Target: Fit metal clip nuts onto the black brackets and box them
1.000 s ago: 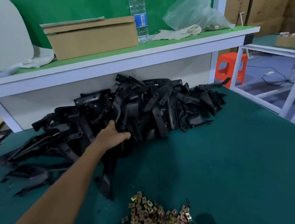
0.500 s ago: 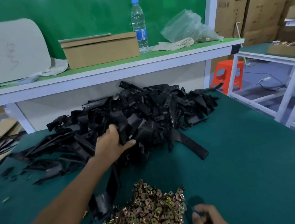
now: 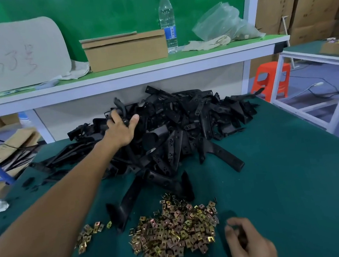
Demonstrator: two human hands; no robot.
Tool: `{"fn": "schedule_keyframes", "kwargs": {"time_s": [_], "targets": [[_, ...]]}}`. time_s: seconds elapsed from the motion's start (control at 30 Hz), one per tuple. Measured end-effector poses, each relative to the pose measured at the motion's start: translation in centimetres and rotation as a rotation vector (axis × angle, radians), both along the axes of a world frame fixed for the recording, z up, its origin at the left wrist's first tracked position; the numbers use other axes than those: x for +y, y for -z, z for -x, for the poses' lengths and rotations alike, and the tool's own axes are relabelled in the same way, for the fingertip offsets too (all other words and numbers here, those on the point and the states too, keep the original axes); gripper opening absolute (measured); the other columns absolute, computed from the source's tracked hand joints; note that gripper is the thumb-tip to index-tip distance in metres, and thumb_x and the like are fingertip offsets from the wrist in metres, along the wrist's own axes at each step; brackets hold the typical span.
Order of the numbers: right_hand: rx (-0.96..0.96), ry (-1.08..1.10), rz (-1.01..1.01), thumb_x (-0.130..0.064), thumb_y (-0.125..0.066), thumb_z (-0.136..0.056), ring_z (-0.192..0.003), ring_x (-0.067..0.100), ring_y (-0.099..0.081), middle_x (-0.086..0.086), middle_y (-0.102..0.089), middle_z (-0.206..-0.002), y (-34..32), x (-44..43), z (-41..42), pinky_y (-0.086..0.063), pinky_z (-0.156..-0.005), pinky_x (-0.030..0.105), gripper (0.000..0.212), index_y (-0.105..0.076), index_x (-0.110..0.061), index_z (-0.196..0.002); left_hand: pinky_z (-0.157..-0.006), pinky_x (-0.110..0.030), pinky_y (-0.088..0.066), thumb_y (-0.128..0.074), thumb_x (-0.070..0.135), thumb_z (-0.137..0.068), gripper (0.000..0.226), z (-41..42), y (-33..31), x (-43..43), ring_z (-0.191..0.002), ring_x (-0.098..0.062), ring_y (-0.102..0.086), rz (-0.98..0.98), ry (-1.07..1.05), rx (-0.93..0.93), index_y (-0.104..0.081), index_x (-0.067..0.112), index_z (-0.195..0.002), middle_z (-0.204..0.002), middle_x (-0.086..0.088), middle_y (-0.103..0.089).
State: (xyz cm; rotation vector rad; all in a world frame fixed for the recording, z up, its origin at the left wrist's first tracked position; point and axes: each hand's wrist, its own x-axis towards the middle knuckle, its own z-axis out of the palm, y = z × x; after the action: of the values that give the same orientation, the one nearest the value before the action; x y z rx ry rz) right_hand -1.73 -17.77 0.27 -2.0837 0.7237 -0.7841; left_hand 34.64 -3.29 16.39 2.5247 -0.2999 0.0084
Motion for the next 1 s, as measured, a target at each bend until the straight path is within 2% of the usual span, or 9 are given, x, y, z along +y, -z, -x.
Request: {"fn": "schedule_keyframes", "kwargs": {"time_s": [0.07, 0.13, 0.3, 0.47, 0.67, 0.77, 0.87, 0.93, 1.0], "targets": [[-0.001, 0.003, 0.031, -0.009, -0.084, -0.078, -0.066, 0.003, -0.062, -0.018, -0.057, -0.05, -0.2, 0.0, 0.1, -0.048, -0.061, 0.017, 0.027, -0.068, -0.03, -0.08, -0.065, -0.032, -0.05, -0.024, 0.08, -0.09, 0.102, 0.2, 0.7, 0.3, -0.085, -0.032, -0.063, -0.058, 0.001, 0.097, 0.013, 0.014, -0.159, -0.156, -0.026, -0.033], [0.003, 0.002, 0.008, -0.012, -0.083, -0.081, -0.069, 0.001, -0.062, -0.018, -0.061, -0.056, -0.2, 0.0, 0.0, -0.043, -0.051, 0.019, 0.031, -0.065, -0.037, -0.08, -0.05, -0.026, -0.039, -0.027, 0.077, -0.093, 0.099, 0.2, 1.1, 0.5, -0.062, -0.018, -0.051, -0.06, -0.009, 0.093, 0.006, 0.01, -0.159, -0.144, -0.026, -0.05], [0.017, -0.011, 0.016, -0.016, -0.082, -0.082, -0.074, 0.0, -0.062, -0.025, -0.065, -0.077, 0.2, -0.2, 0.2, -0.045, -0.052, 0.021, 0.022, -0.067, -0.033, -0.083, -0.082, -0.045, -0.049, -0.041, 0.068, -0.096, 0.06, 1.9, 0.6, 1.2, -0.092, -0.032, -0.063, 0.189, -0.014, -0.009, -0.043, 0.018, -0.128, -0.109, -0.015, -0.066], [-0.036, -0.106, -0.125, -0.044, -0.063, -0.091, -0.067, 0.003, -0.065, -0.022, -0.07, -0.074, -0.7, -0.3, 0.8, -0.047, -0.057, 0.017, 0.004, -0.065, -0.041, -0.09, -0.059, -0.03, -0.044, -0.039, 0.062, -0.1, 0.033, 13.4, 0.0, -0.5, -0.061, -0.005, -0.049, 0.543, 0.393, -0.179, -0.046, 0.031, -0.109, -0.075, 0.016, -0.05], [-0.131, -0.389, -0.496, -0.039, -0.065, -0.079, -0.081, 0.003, -0.071, -0.005, -0.079, -0.091, -2.7, 0.3, 1.9, -0.05, -0.073, 0.01, 0.028, -0.075, -0.029, -0.103, -0.082, -0.018, -0.041, -0.048, 0.04, -0.106, 0.033, 28.6, 4.9, -3.0, -0.093, 0.0, -0.054, 0.705, 0.6, -0.112, -0.042, 0.028, -0.136, -0.1, 0.015, -0.048], [-0.102, -0.439, -0.67, -0.029, -0.073, -0.083, -0.063, 0.013, -0.066, 0.011, -0.073, -0.072, -3.2, 0.6, 1.5, -0.052, -0.058, 0.022, 0.02, -0.076, -0.027, -0.102, -0.084, -0.015, -0.042, -0.054, 0.049, -0.1, 0.039, 29.6, 6.3, -3.7, -0.095, 0.006, -0.053, 0.733, 0.572, 0.067, -0.039, 0.04, -0.135, -0.108, 0.023, -0.052], [-0.166, -0.284, -0.681, -0.014, -0.066, -0.095, -0.046, 0.021, -0.055, 0.016, -0.065, -0.065, -2.4, 0.4, 0.9, -0.044, -0.04, 0.029, 0.018, -0.068, -0.019, -0.112, -0.1, -0.028, -0.043, -0.063, 0.062, -0.089, 0.063, 26.9, 8.9, -2.3, -0.117, -0.005, -0.05, 0.385, 0.614, 0.148, -0.04, 0.04, -0.143, -0.127, 0.015, -0.054], [-0.232, -0.186, -0.656, -0.017, -0.064, -0.096, -0.044, 0.019, -0.05, 0.007, -0.064, -0.064, -1.8, 0.2, 0.6, -0.04, -0.036, 0.029, 0.018, -0.065, -0.019, -0.113, -0.103, -0.027, -0.04, -0.053, 0.065, -0.094, 0.054, 24.3, 10.9, -0.4, -0.124, -0.006, -0.047, 0.073, 0.52, 0.03, -0.05, 0.036, -0.139, -0.133, 0.013, -0.056], [-0.255, -0.146, -0.638, -0.025, -0.067, -0.093, -0.045, 0.018, -0.051, 0.004, -0.064, -0.065, -1.3, 0.2, 0.3, -0.042, -0.038, 0.03, 0.019, -0.065, -0.024, -0.112, -0.098, -0.026, -0.043, -0.047, 0.045, -0.104, 0.034, 22.0, 12.2, 1.5, -0.117, -0.01, -0.054, 0.059, 0.34, -0.072, -0.061, 0.027, -0.129, -0.123, 0.007, -0.062]]}}
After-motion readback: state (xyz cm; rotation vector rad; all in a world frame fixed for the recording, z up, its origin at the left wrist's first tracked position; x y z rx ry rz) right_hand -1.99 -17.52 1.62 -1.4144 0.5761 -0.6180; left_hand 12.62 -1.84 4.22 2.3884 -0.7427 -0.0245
